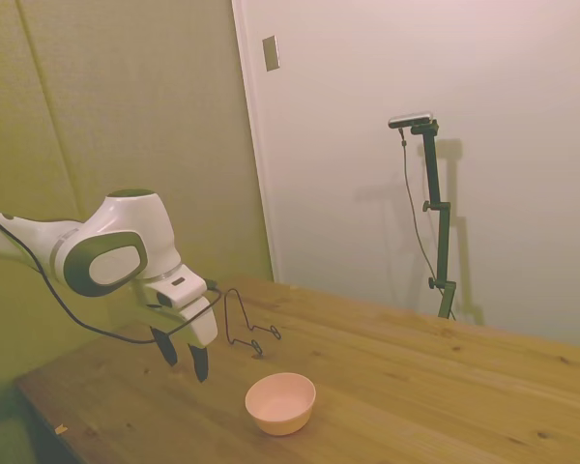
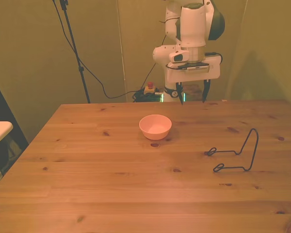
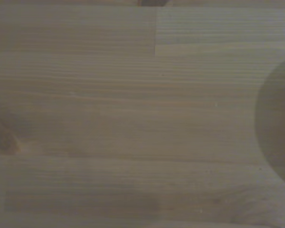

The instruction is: Load the bowl

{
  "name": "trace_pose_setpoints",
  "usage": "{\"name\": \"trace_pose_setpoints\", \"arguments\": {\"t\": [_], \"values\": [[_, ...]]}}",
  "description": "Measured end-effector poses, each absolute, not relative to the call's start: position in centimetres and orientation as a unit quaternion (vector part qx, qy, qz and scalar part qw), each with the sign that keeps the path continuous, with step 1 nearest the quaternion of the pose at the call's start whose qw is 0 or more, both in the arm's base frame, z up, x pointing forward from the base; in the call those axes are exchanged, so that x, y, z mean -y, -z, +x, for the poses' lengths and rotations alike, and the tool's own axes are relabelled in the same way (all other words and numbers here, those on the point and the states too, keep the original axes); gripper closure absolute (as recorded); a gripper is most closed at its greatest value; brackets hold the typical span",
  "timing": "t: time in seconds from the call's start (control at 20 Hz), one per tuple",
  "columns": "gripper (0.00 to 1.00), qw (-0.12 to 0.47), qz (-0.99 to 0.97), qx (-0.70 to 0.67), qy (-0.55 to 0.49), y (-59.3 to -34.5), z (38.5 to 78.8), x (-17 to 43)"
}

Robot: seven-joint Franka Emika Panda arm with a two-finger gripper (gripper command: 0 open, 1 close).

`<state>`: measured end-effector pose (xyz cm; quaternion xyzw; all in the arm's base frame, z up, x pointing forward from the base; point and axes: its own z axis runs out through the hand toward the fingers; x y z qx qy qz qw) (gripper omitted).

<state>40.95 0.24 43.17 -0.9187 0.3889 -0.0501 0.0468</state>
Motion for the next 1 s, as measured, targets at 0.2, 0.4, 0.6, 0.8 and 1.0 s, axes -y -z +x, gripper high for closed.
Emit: {"name": "trace_pose_setpoints", "arguments": {"t": [0.2,0.4,0.6,0.8,1.0], "values": [[0.0,0.047,-0.916,-0.392,0.063,-43.2,41.2,-0.1],[0.0,0.039,-0.908,-0.41,0.076,-43.2,41.6,1.4],[0.0,0.036,-0.898,-0.431,0.081,-43.4,41.7,3.6],[0.0,0.034,-0.886,-0.453,0.088,-43.6,41.5,6.3],[0.0,0.029,-0.879,-0.466,0.094,-44.0,41.5,8.3]]}}
